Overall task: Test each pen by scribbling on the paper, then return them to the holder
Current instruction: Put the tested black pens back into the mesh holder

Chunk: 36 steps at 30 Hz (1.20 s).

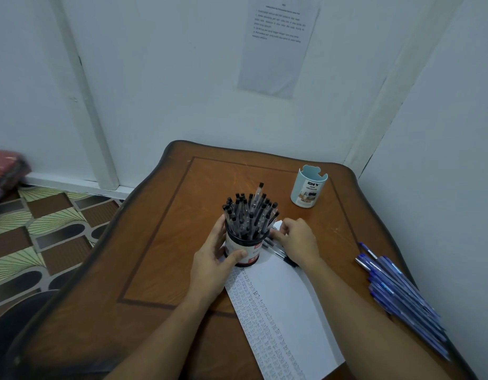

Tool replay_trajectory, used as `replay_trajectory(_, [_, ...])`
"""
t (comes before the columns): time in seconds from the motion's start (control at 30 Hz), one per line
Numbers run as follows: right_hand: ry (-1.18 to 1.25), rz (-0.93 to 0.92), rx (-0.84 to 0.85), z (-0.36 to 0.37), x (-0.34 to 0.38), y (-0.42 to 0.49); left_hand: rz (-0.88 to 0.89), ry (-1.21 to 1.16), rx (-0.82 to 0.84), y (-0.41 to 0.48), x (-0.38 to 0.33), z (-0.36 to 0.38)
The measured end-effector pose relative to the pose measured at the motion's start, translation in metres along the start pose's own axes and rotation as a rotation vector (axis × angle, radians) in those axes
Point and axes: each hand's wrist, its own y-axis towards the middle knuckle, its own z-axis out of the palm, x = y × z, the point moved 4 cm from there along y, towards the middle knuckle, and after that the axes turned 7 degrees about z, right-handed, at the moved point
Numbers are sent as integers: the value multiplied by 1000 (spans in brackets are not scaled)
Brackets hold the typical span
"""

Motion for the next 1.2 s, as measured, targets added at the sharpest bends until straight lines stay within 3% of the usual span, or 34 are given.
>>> replay_trajectory(0.1, [-14,-1,9,4,9,3,5,4,-3,-1,-1,0])
replay_trajectory(0.33, [242,-41,124,-12,2,1,3,-8,3,-1,-2,0])
replay_trajectory(0.63, [204,-70,197,-11,-12,-2,15,-9,1,-1,-5,0])
replay_trajectory(0.8, [-209,-72,315,-1,-6,-4,13,-10,4,-1,-3,0])
replay_trajectory(0.97, [-164,-63,360,-3,-5,-3,14,-11,4,-1,-3,1])
replay_trajectory(1.2, [-307,-95,454,0,2,-3,20,0,4,-1,-2,-1])
